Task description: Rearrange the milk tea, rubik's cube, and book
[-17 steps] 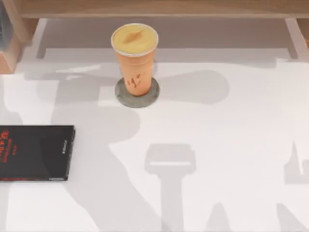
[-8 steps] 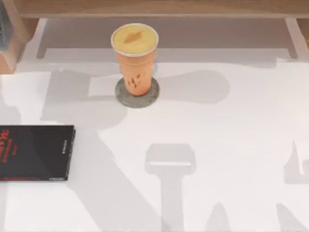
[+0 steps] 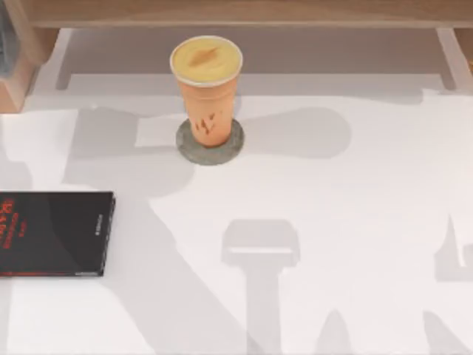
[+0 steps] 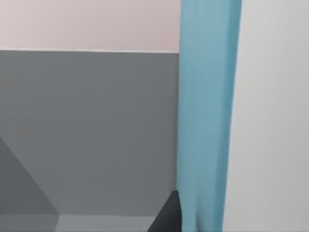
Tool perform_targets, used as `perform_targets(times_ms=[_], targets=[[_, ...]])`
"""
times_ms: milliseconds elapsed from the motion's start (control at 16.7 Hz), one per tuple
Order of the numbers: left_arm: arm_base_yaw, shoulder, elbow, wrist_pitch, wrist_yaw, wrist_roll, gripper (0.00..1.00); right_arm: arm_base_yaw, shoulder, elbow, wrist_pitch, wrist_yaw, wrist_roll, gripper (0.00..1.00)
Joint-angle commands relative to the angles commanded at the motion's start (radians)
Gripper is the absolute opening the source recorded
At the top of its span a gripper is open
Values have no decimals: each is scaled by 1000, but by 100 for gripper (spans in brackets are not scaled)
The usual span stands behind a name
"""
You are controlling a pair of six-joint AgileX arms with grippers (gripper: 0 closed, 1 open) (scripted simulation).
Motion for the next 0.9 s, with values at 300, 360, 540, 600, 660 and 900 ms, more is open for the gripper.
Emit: perform_targets(times_ms=[300,360,540,600,660,900], targets=[[0,0,0,0,0,0,2,0,0,0,0,0,0,100],[0,0,0,0,0,0,0,0,0,0,0,0,0,100],[0,0,0,0,0,0,0,0,0,0,0,0,0,100],[0,0,0,0,0,0,0,0,0,0,0,0,0,100],[0,0,0,0,0,0,0,0,0,0,0,0,0,100],[3,-4,-2,-1,-1,2,0,0,0,0,0,0,0,100]])
